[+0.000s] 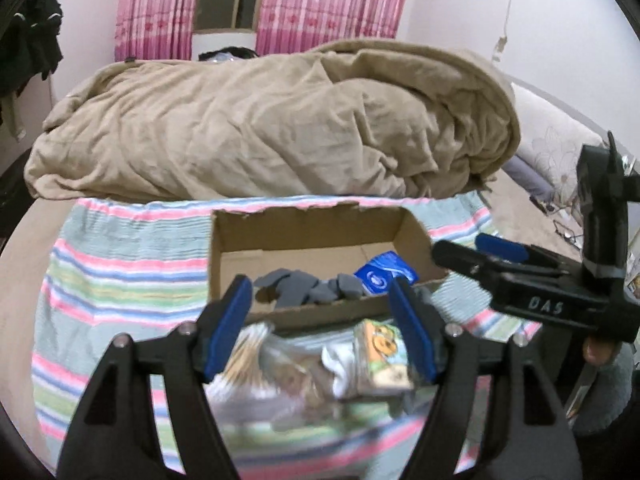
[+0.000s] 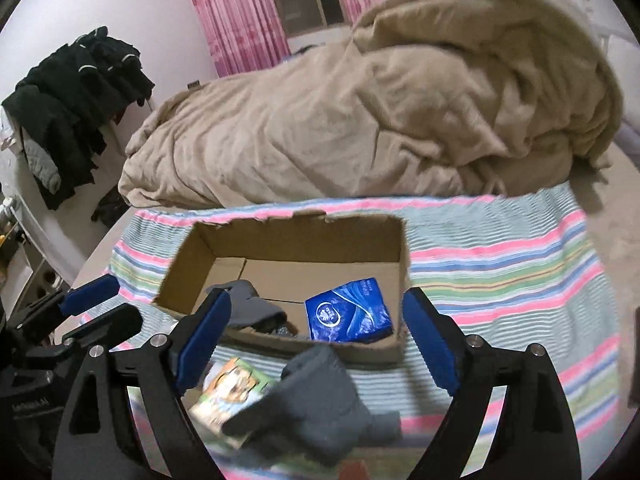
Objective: Organize objects
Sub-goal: 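Withdraw both grippers from the box toward the remaining items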
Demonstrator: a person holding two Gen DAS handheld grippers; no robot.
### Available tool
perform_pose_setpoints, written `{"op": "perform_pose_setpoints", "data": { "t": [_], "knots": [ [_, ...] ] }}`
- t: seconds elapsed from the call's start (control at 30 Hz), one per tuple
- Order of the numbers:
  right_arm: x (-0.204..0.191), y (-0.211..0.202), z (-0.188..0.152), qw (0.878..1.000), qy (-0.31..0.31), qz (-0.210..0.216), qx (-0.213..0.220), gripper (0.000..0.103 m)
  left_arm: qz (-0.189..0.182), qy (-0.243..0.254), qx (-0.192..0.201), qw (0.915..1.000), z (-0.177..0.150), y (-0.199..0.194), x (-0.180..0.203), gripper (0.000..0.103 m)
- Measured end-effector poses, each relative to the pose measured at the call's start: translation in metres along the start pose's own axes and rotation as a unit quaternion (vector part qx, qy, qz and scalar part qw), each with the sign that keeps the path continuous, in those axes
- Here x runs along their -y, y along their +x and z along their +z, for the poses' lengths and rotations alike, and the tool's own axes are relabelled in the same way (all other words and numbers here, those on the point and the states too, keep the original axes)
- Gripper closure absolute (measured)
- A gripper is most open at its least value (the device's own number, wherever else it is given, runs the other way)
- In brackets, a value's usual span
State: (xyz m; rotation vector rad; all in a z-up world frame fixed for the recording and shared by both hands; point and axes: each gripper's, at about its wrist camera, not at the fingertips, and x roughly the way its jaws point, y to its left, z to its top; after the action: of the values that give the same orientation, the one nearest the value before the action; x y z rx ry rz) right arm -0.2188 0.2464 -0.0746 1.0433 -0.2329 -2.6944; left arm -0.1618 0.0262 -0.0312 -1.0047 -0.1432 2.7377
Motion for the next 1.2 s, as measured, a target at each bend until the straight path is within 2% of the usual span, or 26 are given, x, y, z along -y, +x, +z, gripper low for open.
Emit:
{"op": "perform_pose_setpoints", "data": {
  "t": [0.3, 0.53, 0.77, 1.2],
  "knots": [
    [-0.018, -0.064, -0.014, 0.999, -0.024, -0.002, 0.027, 0.013, 0.015, -0.036, 0.016, 0.9991, -0.03, -0.06, -0.009, 0.027],
    [-0.02, -0.087, -0.035, 0.999, -0.024, 0.003, 0.024, 0.013, 0.024, -0.035, 0.007, 0.9991, -0.056, -0.079, -0.011, 0.027],
    [-0.012, -0.085, -0.058, 1.0, -0.023, 0.003, 0.01, 0.013, 0.015, -0.045, -0.04, 0.9981, -0.083, -0.056, -0.014, 0.027],
    [0.006, -0.038, -0.077, 0.999, -0.015, -0.006, -0.037, 0.013, 0.029, -0.054, -0.07, 0.9957, -0.089, -0.009, -0.027, 0.027]
  ]
}}
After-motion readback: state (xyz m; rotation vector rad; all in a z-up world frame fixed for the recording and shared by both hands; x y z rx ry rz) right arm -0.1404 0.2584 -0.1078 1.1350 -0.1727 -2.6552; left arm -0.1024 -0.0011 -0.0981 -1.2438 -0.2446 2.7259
